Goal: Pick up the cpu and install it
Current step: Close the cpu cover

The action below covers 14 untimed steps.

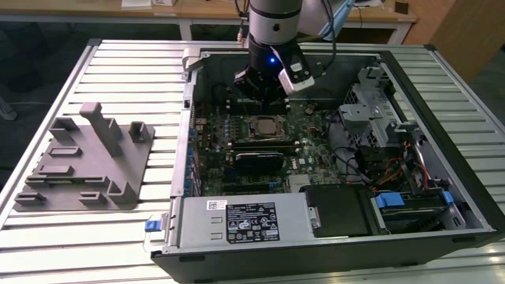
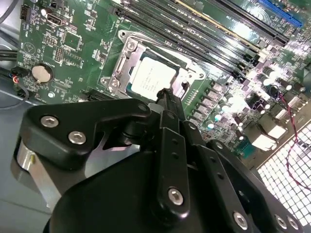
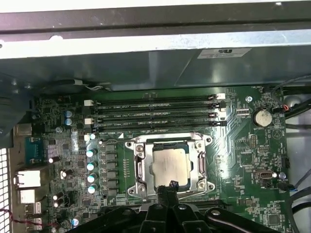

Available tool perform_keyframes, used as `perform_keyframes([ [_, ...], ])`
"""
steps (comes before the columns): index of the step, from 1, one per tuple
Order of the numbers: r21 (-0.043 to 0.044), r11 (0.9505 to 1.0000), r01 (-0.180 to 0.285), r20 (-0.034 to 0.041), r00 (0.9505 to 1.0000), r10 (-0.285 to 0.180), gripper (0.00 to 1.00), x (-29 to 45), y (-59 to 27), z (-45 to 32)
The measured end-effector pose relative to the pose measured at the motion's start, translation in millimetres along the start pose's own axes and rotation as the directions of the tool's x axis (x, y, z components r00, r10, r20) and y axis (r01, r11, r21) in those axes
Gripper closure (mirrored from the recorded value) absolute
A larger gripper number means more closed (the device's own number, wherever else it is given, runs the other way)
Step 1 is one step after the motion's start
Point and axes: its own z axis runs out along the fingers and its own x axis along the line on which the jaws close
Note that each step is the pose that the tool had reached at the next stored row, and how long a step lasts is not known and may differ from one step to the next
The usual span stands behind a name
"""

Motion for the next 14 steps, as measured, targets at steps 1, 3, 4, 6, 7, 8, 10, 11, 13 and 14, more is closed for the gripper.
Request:
perform_keyframes([
  [1, 0.0000, 1.0000, 0.000, 0.0000, 1.0000, 0.000, 0.89, 0.0, -0.1, 2.7],
  [3, -0.0001, 1.0000, 0.000, 0.0001, 1.0000, 0.000, 0.89, 0.2, -0.3, 9.3],
  [4, 0.0000, 1.0000, 0.000, 0.0000, 1.0000, 0.000, 0.89, 0.2, -0.3, 9.1],
  [6, -0.0001, 1.0000, 0.000, 0.0001, 1.0000, 0.000, 0.89, 0.2, -0.3, 8.8],
  [7, 0.0000, 1.0000, 0.000, 0.0001, 1.0000, 0.000, 0.89, 0.2, -0.3, 8.8],
  [8, 0.0000, 1.0000, 0.000, 0.0000, 1.0000, 0.000, 0.89, 0.3, -0.3, 9.2],
  [10, 0.0000, 1.0000, 0.000, 0.0000, 1.0000, 0.000, 0.89, 0.3, -0.3, 9.2],
  [11, -0.0001, 1.0000, 0.000, 0.0001, 1.0000, 0.000, 0.89, 0.4, -0.3, 9.2],
  [13, 0.0001, 1.0000, 0.000, 0.0000, 1.0000, 0.000, 0.89, 0.8, -0.4, 9.4],
  [14, 0.0000, 1.0000, 0.000, 0.0001, 1.0000, 0.000, 0.89, 1.0, -0.4, 9.4],
])
